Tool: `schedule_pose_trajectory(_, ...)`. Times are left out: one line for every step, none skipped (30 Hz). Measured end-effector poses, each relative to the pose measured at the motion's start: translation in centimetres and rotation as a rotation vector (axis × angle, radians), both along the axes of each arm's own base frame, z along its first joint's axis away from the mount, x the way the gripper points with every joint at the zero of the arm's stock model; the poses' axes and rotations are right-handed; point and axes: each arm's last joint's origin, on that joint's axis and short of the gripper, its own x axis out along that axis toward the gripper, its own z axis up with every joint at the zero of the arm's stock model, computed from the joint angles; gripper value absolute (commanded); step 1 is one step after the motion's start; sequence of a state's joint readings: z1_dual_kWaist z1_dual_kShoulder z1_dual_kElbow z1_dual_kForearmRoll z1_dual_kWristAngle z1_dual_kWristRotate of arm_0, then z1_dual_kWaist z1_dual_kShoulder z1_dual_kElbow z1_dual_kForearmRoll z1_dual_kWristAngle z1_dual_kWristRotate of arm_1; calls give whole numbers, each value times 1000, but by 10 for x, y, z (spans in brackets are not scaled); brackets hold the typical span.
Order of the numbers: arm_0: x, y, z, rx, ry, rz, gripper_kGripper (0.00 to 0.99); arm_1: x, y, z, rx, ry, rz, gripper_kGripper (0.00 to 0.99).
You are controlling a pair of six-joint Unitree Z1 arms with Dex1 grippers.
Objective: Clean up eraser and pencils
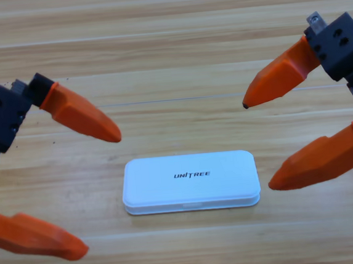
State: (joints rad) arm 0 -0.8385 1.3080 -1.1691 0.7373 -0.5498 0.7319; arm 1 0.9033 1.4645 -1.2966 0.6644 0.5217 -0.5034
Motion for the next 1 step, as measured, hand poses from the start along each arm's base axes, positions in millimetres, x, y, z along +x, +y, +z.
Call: schedule_pose_trajectory(0,0,0,2,1,4,990,0,0,0,0,0,0,930)
